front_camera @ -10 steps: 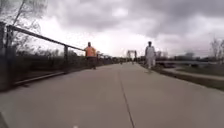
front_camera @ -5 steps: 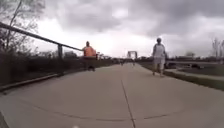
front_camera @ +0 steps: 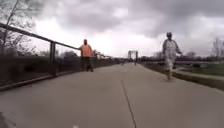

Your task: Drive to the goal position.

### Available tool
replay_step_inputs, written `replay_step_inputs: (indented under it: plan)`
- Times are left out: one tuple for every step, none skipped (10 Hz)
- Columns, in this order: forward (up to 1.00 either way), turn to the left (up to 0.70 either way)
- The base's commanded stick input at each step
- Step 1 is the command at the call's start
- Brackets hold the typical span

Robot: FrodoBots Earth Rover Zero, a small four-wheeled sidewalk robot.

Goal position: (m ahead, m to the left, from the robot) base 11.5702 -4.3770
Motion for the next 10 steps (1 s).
replay_step_inputs:
  plan:
    - [1.00,0.00]
    - [1.00,0.00]
    - [1.00,0.00]
    - [1.00,0.00]
    - [1.00,0.00]
    - [1.00,0.00]
    - [1.00,0.00]
    - [1.00,0.00]
    - [1.00,0.00]
    - [1.00,0.00]
